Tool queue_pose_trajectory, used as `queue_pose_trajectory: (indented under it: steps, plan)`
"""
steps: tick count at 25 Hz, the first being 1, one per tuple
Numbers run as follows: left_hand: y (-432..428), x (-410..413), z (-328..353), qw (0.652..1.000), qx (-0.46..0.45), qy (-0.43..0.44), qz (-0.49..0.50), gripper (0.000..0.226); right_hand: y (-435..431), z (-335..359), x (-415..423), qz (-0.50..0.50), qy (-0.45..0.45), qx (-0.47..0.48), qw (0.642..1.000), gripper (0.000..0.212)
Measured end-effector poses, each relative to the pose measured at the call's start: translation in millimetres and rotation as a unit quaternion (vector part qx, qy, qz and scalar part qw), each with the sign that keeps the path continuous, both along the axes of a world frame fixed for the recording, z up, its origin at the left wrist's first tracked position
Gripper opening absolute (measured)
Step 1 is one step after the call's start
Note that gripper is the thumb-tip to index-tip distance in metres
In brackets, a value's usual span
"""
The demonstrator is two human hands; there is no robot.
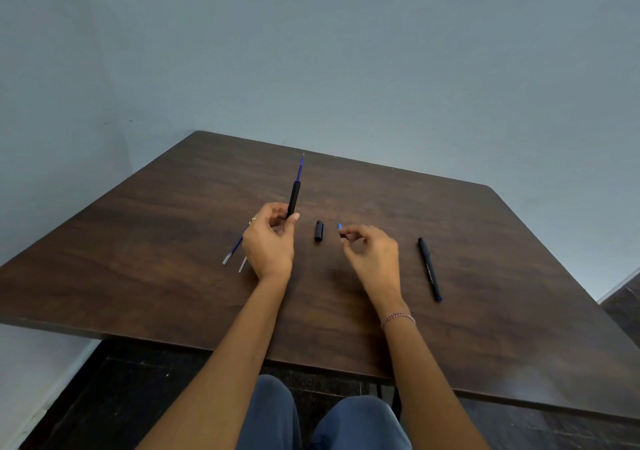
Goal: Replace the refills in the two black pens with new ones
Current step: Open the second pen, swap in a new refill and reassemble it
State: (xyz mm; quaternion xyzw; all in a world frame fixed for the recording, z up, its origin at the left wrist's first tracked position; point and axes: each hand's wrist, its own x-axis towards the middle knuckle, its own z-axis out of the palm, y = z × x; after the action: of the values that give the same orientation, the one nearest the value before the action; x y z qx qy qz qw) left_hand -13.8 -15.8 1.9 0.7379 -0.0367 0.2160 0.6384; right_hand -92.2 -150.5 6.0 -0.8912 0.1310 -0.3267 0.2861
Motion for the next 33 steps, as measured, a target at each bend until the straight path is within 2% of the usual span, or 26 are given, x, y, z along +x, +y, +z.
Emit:
queue_pose_trajectory:
  steps: [3, 9, 14, 18, 20, 23, 24, 26, 33]
  plan:
    - [-1, 0, -1, 1.0, 0.014, 0.007, -0.009, 0.016, -9, -4, -6, -0.004, -0.059, 0.122, 0.991, 0.026]
    - [-4, 0, -4, 0.997, 0.063, 0.008, -0.046, 0.018, -14, -3, -5, 0.006, -0.09, 0.225, 0.97, 0.046]
    - [-3, -2, -7, 0.992, 0.1, -0.008, -0.081, 0.018, -12, 0, -7, 0.017, -0.135, 0.241, 0.961, 0.044]
    - [-5, -4, -6, 0.986, 0.133, -0.018, -0.099, 0.019, -13, 4, -8, 0.005, -0.195, 0.288, 0.937, 0.037]
    - [-5, -5, -4, 0.984, 0.144, -0.019, -0.104, 0.02, -15, 6, -8, 0.004, -0.231, 0.347, 0.909, 0.033]
    - [-5, -7, -2, 0.981, 0.162, -0.029, -0.101, 0.021, -20, 10, -10, 0.018, -0.295, 0.469, 0.833, 0.029]
    - [-4, -8, -1, 0.98, 0.17, -0.035, -0.097, 0.021, -21, 11, -11, 0.016, -0.306, 0.487, 0.818, 0.029]
    - [-4, -10, 0, 0.978, 0.184, -0.044, -0.093, 0.023, -22, 13, -12, 0.012, -0.316, 0.499, 0.807, 0.029]
    - [-5, -13, 3, 0.973, 0.205, -0.052, -0.09, 0.022, -18, 17, -14, 0.022, -0.307, 0.5, 0.809, 0.031]
